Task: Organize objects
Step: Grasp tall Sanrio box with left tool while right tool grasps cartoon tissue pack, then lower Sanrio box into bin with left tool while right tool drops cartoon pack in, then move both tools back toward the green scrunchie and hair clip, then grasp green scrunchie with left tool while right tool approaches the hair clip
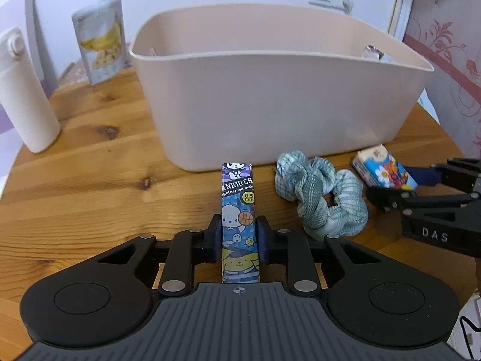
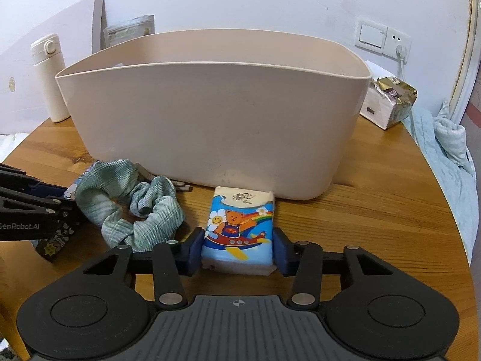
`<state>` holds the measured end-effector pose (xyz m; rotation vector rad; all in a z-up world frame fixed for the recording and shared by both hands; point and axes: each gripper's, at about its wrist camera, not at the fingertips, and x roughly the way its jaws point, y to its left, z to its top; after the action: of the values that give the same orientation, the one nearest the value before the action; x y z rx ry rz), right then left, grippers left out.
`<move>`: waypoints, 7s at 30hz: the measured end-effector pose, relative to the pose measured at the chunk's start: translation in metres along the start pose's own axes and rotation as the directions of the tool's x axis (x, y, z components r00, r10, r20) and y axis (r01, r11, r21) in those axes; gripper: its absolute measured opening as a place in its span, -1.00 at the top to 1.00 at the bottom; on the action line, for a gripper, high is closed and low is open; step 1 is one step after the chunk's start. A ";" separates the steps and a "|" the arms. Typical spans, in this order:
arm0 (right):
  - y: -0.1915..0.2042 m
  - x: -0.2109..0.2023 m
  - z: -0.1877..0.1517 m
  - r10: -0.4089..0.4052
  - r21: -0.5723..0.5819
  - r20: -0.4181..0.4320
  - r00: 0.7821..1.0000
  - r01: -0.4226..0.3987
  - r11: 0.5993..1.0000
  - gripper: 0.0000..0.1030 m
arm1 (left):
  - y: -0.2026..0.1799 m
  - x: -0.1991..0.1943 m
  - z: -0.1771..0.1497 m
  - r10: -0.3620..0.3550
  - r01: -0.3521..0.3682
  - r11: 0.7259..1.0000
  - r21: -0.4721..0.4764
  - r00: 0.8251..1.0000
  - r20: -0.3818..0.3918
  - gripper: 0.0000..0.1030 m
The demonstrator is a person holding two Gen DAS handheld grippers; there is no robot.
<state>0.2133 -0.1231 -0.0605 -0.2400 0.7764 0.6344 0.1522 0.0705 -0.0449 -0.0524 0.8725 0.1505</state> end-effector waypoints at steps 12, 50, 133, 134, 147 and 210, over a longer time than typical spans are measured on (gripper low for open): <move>-0.018 -0.029 -0.013 -0.036 0.043 0.023 0.999 0.035 0.998 0.15 | 0.002 -0.029 -0.006 -0.030 0.030 0.999 0.011 0.999 0.036 0.54; -0.049 -0.085 0.083 -0.086 0.036 0.304 0.949 0.078 0.996 0.15 | -0.019 -0.057 0.099 0.019 -0.050 0.994 0.096 0.954 0.301 0.54; -0.006 -0.051 0.016 -0.086 -0.047 0.023 0.996 0.087 0.995 -1.00 | -0.023 -0.026 0.025 -0.002 -0.002 0.999 0.042 0.995 0.098 -0.72; -0.006 -0.050 0.014 -0.087 -0.044 0.016 0.996 0.087 0.995 -1.00 | -0.023 -0.022 0.024 -0.013 0.010 0.999 0.036 0.996 0.085 -0.72; -0.012 -0.020 0.002 -0.089 0.007 -0.065 0.994 0.089 0.996 -1.00 | -0.023 0.018 0.017 -0.056 0.057 0.998 0.017 0.998 -0.025 0.00; 0.049 0.041 0.028 -0.036 0.052 0.036 0.999 0.034 0.998 -0.08 | 0.043 0.022 0.018 0.028 -0.026 0.999 -0.047 0.999 0.031 0.69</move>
<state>0.2219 -0.0547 -0.0687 -0.1936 0.7511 0.5836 0.1726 0.1177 -0.0496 -0.0816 0.8386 0.1965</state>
